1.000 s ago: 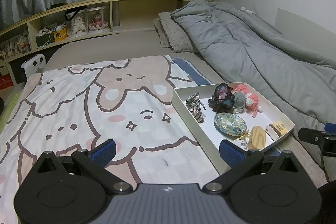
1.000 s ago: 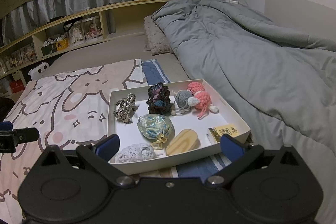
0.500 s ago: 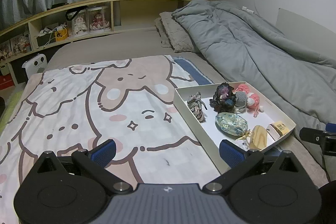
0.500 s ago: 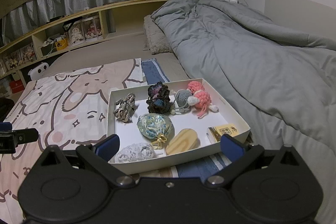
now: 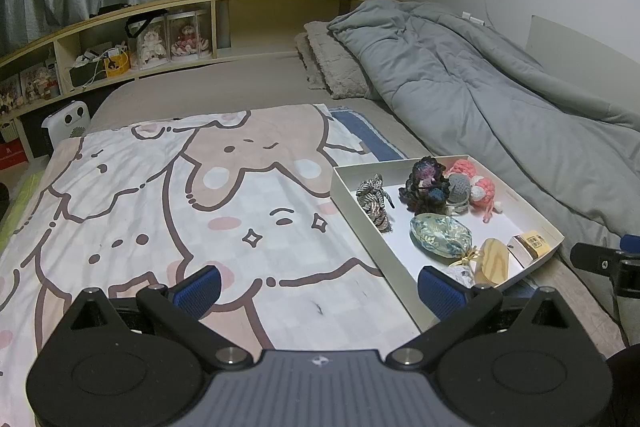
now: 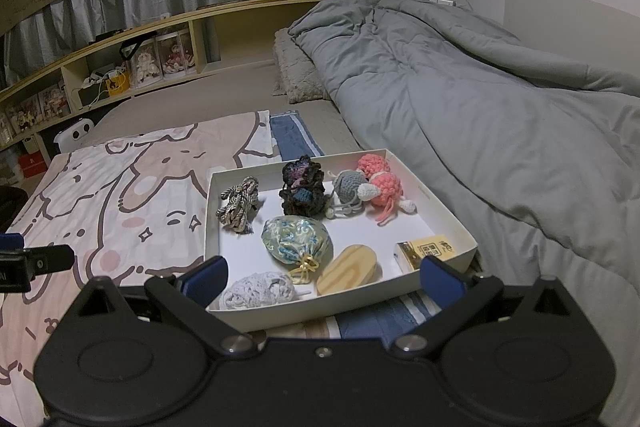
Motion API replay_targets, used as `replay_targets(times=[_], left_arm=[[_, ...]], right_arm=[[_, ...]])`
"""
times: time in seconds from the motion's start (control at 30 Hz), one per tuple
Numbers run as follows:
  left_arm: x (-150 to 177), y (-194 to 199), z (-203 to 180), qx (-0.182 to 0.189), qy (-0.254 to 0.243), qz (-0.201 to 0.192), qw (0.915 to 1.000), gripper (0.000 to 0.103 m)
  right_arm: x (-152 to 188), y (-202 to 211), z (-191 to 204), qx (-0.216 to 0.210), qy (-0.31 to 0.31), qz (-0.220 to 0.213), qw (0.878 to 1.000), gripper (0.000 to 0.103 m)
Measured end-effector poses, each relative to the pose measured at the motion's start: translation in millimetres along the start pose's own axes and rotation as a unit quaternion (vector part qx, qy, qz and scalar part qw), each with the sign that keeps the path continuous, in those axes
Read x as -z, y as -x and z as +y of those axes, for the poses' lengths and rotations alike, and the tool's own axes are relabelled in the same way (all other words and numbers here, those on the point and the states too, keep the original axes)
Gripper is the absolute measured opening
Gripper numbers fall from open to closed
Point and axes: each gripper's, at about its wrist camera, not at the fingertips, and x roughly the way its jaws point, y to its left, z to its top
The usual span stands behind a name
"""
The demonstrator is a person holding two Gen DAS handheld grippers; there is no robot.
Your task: Organize objects
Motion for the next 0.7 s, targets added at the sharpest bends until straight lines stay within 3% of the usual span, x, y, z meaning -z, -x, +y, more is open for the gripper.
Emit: replay_targets(times=[0.7], left_arm=[[0.8,-1.0,1.7,-0.004,0.005,0.003,1.0,0.103]], right_arm=[[0.3,0.3,1.0,0.0,0.002,0.0,1.0,0.103]])
